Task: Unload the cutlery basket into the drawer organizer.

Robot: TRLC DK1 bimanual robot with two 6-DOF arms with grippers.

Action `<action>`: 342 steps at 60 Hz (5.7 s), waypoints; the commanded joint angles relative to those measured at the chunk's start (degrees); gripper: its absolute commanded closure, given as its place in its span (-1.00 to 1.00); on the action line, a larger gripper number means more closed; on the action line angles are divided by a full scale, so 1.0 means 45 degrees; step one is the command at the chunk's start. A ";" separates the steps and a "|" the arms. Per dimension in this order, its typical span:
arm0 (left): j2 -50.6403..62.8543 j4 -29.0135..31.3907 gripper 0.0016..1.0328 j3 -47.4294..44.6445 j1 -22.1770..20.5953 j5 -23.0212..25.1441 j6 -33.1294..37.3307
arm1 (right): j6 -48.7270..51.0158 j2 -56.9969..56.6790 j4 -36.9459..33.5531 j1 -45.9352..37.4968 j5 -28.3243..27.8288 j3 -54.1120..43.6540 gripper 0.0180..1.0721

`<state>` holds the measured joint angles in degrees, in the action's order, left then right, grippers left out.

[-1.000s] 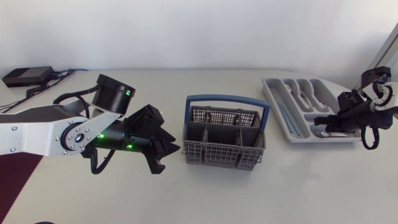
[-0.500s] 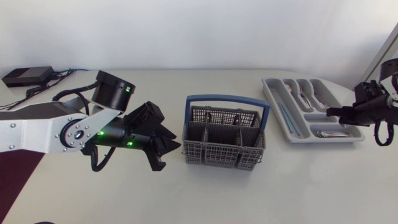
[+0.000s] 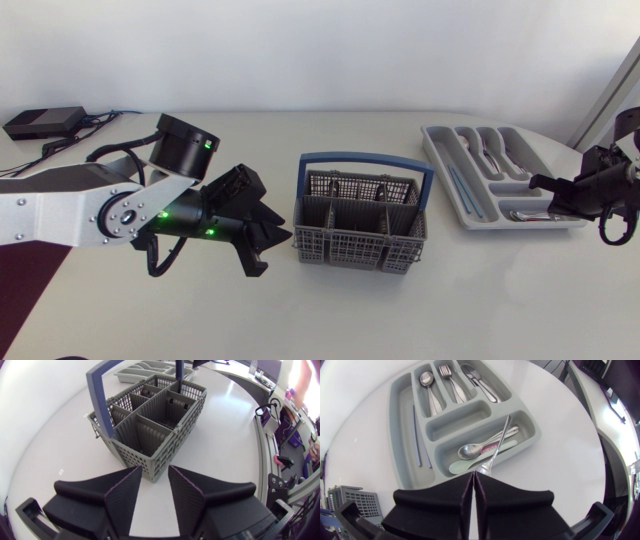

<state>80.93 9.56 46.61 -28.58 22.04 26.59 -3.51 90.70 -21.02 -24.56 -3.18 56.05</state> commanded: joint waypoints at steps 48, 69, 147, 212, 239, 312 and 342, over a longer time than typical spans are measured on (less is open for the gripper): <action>-0.0601 0.0180 0.23 -0.0006 0.0062 0.0004 -0.0264 | -0.4240 0.2697 -0.2263 0.1922 0.3715 0.2817 0.89; -0.0581 0.0238 0.23 0.0091 0.0003 -0.0016 -0.0284 | -0.4924 0.4904 -0.3181 0.2391 0.3812 0.4966 0.89; -0.0581 0.0277 0.23 0.0131 -0.0017 -0.0016 -0.0264 | -0.6310 0.4865 -0.3338 0.1434 0.2054 0.4302 0.66; 0.0630 0.0277 0.23 0.0853 0.1194 -0.0074 -0.0596 | -0.0060 -0.3260 0.1330 0.3562 -0.3219 -0.2202 -0.37; 0.2563 0.0277 0.55 0.1986 0.1116 -0.0289 -0.0909 | 0.2733 -0.2791 0.2053 0.5887 -0.1989 -0.3569 0.76; 0.3032 0.0102 0.62 0.2259 0.2015 0.0160 -0.0459 | 0.0545 0.1584 0.2072 1.0320 -0.1051 0.0689 0.88; 0.4165 0.0160 0.62 0.3588 0.2308 0.0199 -0.0440 | 0.0506 0.2658 0.1975 1.0242 -0.1012 0.1978 0.88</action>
<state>97.97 10.90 60.10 -17.17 20.62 24.03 -0.27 100.86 -12.03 19.55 -5.43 63.02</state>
